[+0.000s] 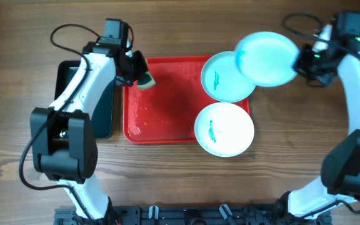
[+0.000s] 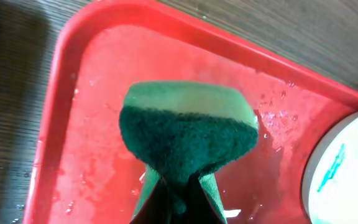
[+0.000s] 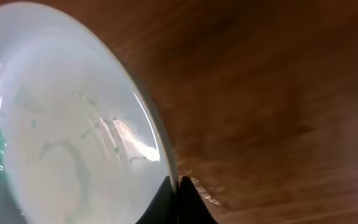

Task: Clean dirty plates on tray and stack at the side
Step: 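Carry the plate right off the tray and set it on the table, then move the right gripper back to the upper-left plate on the tray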

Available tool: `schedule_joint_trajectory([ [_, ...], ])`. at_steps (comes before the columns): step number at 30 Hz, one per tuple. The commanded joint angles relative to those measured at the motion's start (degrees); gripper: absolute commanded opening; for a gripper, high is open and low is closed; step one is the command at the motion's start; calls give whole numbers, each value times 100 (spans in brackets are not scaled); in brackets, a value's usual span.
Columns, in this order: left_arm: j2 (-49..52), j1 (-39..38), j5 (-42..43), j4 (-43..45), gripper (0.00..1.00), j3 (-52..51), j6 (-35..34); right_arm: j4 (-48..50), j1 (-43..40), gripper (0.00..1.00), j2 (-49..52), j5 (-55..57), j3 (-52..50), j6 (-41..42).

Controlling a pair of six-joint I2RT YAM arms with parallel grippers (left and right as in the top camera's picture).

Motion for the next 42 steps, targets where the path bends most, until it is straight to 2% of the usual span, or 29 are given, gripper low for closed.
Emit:
schedule_joint_trajectory([
  [1,-140,-96,-573,20,4,50,-140,398,-610,4,-138,116,-634,-116],
  [6,-140,-96,-629,-17,4,50,-140,1486,-1051,4,-136,407,-1915,-66],
  [9,-140,-96,-629,-17,4,50,-140,1996,-1097,4,-136,535,-2347,-44],
  [10,-140,-96,-629,-17,4,50,-140,2039,-1097,7,-111,669,-2409,-44],
  [11,-140,-96,-643,-17,4,50,-138,2037,-1097,26,-87,721,-2413,-50],
  [12,-140,-96,-708,-20,4,50,-138,2061,-1095,38,-87,702,-2404,-105],
  [13,-140,-96,-739,-17,4,50,-138,2000,-1095,44,-94,415,-2286,-186],
  [16,-140,-96,-739,-17,4,50,-118,1637,-868,51,-94,-807,-1565,-927],
  [19,-140,-96,-737,-15,4,50,-94,1694,-258,55,-94,-911,-1215,-1161],
  [25,-140,-96,-737,-20,4,50,-94,2376,1003,52,310,-243,-1215,-1154],
  [29,-140,-96,-737,-17,4,50,-94,2828,1368,52,811,-120,-1215,-1119],
  [33,-140,-96,-737,-17,4,50,-94,3075,1447,40,938,-164,-1215,-1152],
  [40,-140,-96,-756,-20,4,50,-94,3049,1478,35,1091,-136,-1215,-1154],
  [41,-140,-96,-780,-20,4,50,-94,2981,1478,33,1097,-48,-1215,-1123],
  [42,-140,-96,-804,-22,4,50,-94,2903,1478,22,1097,-11,-1215,-1091],
])
